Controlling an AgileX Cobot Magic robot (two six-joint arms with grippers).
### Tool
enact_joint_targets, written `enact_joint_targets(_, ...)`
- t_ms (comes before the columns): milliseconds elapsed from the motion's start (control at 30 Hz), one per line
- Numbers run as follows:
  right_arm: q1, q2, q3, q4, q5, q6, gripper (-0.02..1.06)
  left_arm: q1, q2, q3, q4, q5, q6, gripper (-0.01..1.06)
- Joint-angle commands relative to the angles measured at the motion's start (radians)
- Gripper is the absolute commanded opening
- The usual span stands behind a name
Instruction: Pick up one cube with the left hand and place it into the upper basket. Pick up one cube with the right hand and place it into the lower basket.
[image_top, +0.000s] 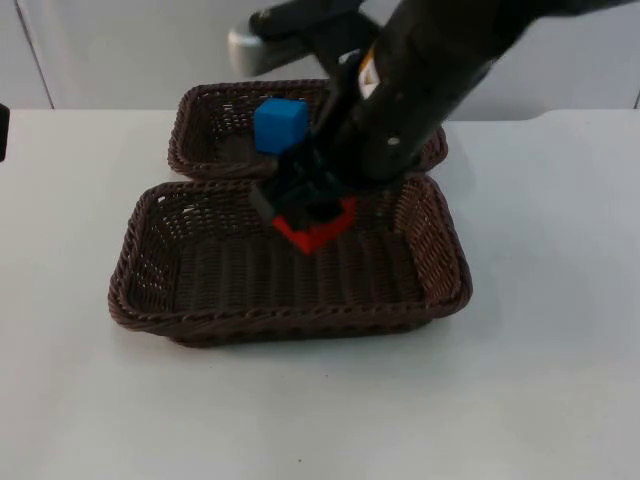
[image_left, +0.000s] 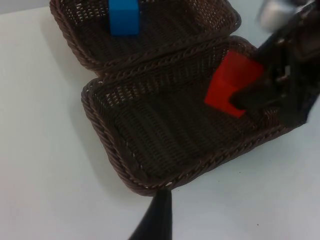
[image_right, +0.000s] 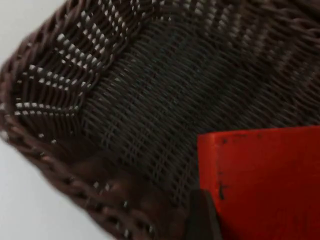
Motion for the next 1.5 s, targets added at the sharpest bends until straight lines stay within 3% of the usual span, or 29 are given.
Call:
enact_joint_targets(0,-0.001,0.031,-0.038,-0.005,0.009,-0.023,0.0,-0.001,-0.007,0.005,0.004,-0.01,-0.001,0.85)
enact_joint_targets(533,-0.003,0.21,-0.097,-0.007,-0.115,-0.026,0.01,-0.001,-0.007,0.005,0.004,-0.01,-0.001,0.85)
enact_joint_targets(700,-0.003,0.212,-0.097,-0.007,-0.122,-0.026,0.18,-0.001,-0.007,0.005,0.004,-0.01,-0.001,0.85)
enact_joint_targets(833,-0.003,0.212,-0.097,-0.007,-0.131,-0.026,0.47,-0.001,-0.007,0.005,0.004,-0.01,-0.001,0.85)
enact_joint_targets(867,-0.003,0.212,-0.097,-0.007,-0.131,-0.026,0.47,-0.001,-0.007,0.005,0.004,-0.01,-0.001,0.85)
enact_joint_targets(1000,-0.003,0.207,-0.097,-0.007,-0.132,-0.026,0.75,-0.001,-0.007,0.005,0.004,-0.01,-0.001,0.85)
enact_joint_targets(1167,-0.003,0.184,-0.097,-0.007,-0.11,-0.026,0.78,-0.001,-0.007,0.005,0.004,-0.01,-0.001,0.85)
enact_joint_targets(1467,-0.003,0.053,-0.097,-0.007,0.017,-0.026,0.78,-0.001,-0.007,0.005,0.004,-0.01,-0.001,0.85)
